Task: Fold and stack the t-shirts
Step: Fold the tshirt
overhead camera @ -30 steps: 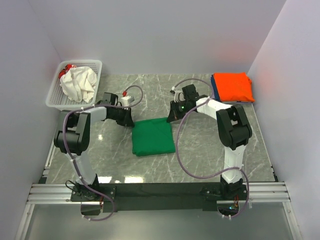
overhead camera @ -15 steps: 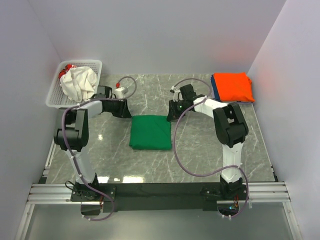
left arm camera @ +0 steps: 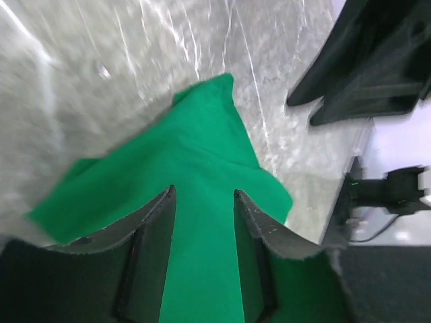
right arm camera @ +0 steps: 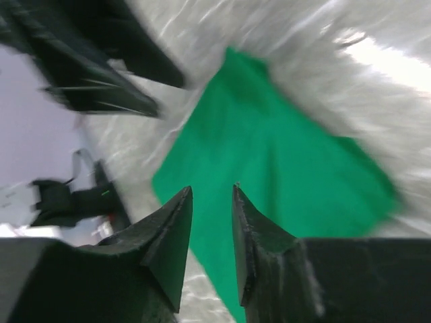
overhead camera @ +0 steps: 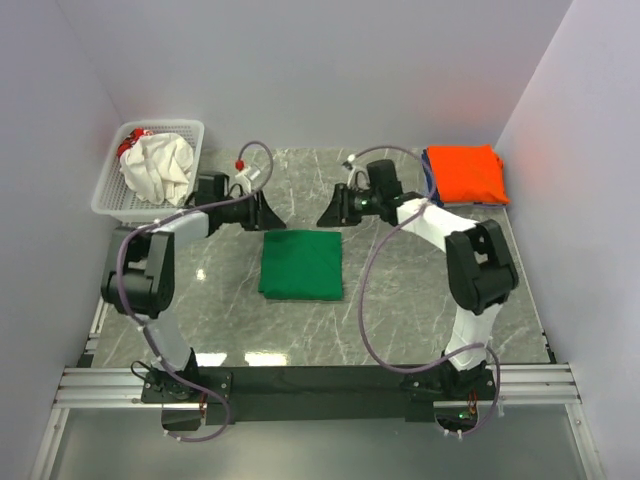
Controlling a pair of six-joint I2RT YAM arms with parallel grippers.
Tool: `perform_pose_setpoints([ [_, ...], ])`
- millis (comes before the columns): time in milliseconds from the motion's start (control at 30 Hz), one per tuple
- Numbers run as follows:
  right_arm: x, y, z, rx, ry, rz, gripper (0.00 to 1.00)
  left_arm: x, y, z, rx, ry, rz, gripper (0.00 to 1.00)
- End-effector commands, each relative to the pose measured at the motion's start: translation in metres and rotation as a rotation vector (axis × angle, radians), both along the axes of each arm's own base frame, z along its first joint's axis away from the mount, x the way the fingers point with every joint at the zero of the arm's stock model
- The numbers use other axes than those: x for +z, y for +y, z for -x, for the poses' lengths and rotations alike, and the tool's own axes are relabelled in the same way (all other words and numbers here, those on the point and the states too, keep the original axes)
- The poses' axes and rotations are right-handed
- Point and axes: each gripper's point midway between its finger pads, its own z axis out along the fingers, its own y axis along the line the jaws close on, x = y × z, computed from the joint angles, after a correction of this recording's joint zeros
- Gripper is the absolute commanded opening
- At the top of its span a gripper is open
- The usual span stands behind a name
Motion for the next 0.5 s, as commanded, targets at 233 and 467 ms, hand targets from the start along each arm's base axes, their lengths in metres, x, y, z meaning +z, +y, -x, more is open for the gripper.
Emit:
perform_pose_setpoints([
  [233,-0.085,0.032,-0.026,-0.013,0.250,-0.054,0.31,-0.070,-0.026,-0.028,0.072,0.252,0.098,0.43],
  [467,-0.078,0.007,-0.076,-0.117,0.204,-0.039,0.28,-0.072,-0.005,-0.065,0.121,0.215,0.084,0.42],
])
